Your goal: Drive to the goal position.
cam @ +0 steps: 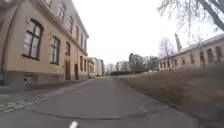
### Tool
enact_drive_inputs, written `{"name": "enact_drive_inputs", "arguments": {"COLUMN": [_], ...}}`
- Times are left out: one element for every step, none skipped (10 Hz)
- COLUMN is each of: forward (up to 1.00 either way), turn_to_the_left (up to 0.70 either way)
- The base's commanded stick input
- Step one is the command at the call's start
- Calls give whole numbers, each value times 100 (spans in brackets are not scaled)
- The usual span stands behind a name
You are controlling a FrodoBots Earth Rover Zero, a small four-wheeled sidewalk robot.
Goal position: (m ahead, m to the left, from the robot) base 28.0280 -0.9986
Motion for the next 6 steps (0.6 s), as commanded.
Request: {"name": "enact_drive_inputs", "arguments": {"forward": [100,100,100,100,100,100], "turn_to_the_left": [1,1,1,1,1,1]}}
